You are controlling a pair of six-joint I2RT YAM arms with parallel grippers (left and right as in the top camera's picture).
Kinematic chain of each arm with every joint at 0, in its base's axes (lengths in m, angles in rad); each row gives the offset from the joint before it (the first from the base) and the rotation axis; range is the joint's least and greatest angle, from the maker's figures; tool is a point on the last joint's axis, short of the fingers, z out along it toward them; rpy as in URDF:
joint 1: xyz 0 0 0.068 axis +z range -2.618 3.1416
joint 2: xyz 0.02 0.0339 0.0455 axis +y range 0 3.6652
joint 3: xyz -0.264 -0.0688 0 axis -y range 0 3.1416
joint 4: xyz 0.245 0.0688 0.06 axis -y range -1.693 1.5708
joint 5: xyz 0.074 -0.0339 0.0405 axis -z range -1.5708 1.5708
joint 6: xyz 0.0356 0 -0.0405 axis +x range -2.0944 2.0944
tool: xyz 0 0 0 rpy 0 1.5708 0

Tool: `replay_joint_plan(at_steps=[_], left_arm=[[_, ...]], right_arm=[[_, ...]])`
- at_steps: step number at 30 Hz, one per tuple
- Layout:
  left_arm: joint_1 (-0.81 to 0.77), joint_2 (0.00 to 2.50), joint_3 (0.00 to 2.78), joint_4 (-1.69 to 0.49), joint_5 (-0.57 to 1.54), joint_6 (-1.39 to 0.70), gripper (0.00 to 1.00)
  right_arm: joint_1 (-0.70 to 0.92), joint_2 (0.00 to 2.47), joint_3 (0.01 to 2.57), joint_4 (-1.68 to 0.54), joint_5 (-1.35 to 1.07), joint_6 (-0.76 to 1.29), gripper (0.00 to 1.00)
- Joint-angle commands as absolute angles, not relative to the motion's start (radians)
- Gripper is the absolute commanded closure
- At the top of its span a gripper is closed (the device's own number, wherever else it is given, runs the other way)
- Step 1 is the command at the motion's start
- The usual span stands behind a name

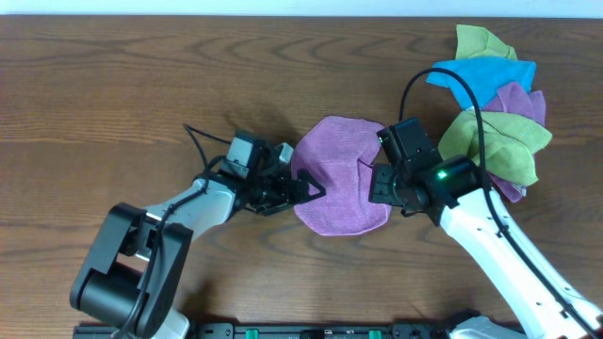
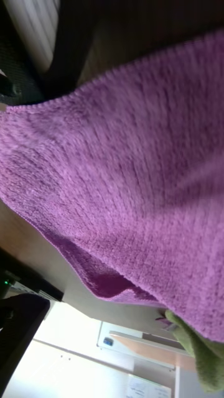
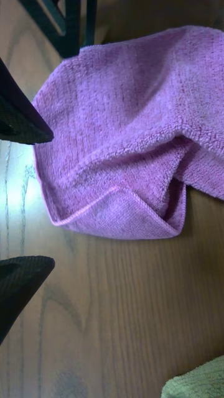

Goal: Fold the cloth
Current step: 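Grasp the left edge of the purple cloth with the left gripper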

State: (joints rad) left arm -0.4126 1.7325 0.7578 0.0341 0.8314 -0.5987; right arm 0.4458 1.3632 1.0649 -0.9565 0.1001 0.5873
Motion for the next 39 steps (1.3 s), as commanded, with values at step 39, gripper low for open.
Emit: replay_joint_plan(at_steps=[39], left_arm=[[-0.493, 1.746, 0.77, 0.174, 1.067, -0.763, 0.03]], right_arm=[[0.451, 1.346, 1.068, -1.015, 0.153, 0.567, 0.42]])
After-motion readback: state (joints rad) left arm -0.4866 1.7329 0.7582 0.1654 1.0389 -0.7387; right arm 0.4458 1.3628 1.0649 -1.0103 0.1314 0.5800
